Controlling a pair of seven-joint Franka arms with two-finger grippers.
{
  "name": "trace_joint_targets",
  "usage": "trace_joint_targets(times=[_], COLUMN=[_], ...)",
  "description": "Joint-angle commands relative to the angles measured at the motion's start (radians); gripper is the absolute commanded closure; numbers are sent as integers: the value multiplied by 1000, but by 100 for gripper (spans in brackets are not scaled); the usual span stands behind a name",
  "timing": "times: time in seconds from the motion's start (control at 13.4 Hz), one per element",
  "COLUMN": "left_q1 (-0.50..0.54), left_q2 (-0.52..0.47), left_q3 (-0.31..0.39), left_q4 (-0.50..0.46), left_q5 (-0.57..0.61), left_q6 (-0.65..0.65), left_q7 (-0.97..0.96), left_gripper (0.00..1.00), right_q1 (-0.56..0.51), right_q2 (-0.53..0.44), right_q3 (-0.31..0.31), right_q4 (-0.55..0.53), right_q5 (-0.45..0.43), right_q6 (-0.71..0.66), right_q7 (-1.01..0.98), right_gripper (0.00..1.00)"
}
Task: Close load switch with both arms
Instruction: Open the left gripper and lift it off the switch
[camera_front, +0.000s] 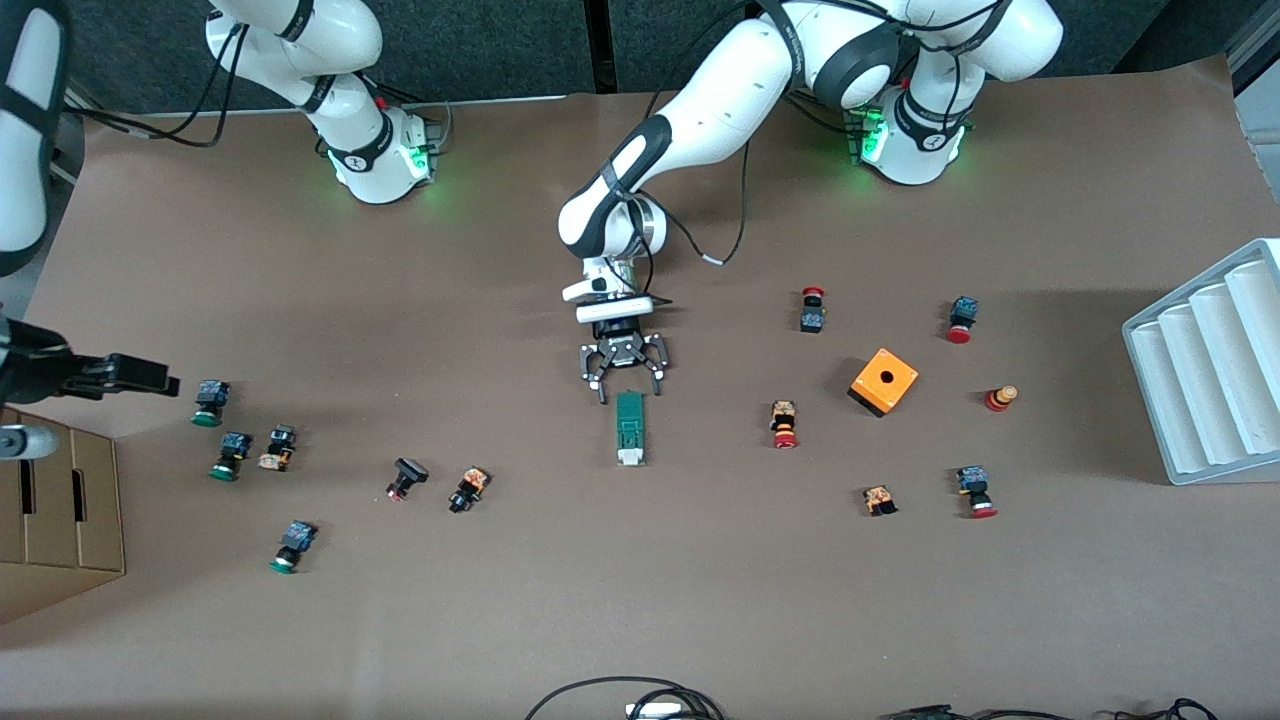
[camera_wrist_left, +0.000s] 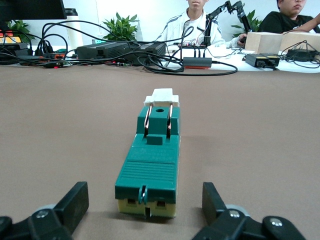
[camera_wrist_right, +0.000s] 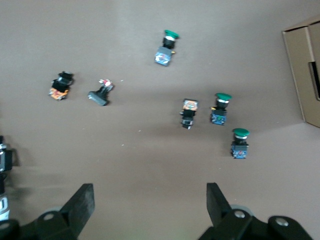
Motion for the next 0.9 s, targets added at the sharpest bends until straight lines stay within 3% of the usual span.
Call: trace_joint_targets(times=[0.0, 0.3, 0.6, 0.82], left_q1=[-1, -3, 6, 8], left_q2=[-36, -104, -187, -243], left_q3=[1, 1, 1, 7], left_q4=[23, 71, 71, 75], left_q5=[-97, -319, -493, -634], left_q6=[13, 12, 15, 18], left_q7=[127, 420, 713, 911], left_gripper=[0, 0, 0, 0], right_q1=[-17, -52, 26, 14], right_q2=[7, 10, 13, 4], right_q3=[11, 10, 21, 27], right_q4=[-6, -6, -8, -26], right_q5=[-8, -7, -24, -28], right_q6=[60, 87, 78, 97], right_q7=[-4, -4, 2, -1], right_gripper=[0, 0, 0, 0])
